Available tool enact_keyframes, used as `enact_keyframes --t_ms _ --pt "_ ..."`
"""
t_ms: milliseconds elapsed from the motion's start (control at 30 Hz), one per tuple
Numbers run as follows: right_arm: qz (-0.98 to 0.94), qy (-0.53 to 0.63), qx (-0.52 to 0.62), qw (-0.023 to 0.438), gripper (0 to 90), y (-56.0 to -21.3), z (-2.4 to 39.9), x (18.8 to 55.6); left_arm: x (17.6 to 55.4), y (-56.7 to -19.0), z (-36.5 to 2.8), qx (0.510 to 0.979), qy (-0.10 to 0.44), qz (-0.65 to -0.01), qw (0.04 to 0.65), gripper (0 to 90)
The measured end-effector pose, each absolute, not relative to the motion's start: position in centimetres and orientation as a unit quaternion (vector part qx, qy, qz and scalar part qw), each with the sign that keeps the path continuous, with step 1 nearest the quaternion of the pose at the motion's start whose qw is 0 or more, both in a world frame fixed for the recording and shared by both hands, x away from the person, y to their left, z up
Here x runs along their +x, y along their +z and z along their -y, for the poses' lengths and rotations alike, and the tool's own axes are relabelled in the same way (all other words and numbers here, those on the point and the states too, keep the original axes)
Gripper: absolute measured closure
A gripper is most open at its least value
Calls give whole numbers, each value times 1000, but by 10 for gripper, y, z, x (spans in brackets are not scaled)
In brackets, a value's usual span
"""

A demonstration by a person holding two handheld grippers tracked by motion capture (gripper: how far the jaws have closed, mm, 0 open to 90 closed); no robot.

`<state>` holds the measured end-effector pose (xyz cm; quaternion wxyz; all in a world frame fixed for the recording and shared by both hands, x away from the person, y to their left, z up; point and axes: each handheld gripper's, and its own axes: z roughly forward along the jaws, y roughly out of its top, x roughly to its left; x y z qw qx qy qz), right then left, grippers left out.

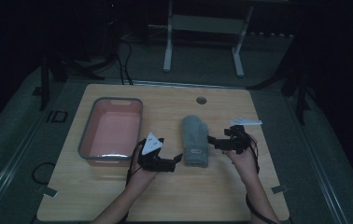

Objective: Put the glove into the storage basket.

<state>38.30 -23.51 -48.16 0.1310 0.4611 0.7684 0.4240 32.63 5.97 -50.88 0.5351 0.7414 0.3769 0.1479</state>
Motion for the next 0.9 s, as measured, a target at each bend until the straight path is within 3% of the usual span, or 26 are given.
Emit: enact_keyframes --t_ms 33,133,233,333,467,800,900 --pt "-770 423 462 127 103 -484 232 386 335 -508 -56 742 135 -381 535 58" --pt "-770 412 469 130 297 -492 224 396 357 -509 -41 754 138 -393 509 69" --pt "-769 404 480 125 423 -503 217 404 378 -517 -28 762 108 -412 487 83" --pt "-762 404 498 89 432 -517 214 411 392 -529 -17 775 92 -428 456 119" --pt "-767 384 509 74 426 -534 211 412 400 -539 -9 790 75 -438 423 139" --pt "-772 370 515 47 416 -546 215 417 412 -554 -8 797 33 -434 418 162" --pt "-770 382 511 32 529 -548 216 417 414 -555 -8 799 11 -423 428 258"
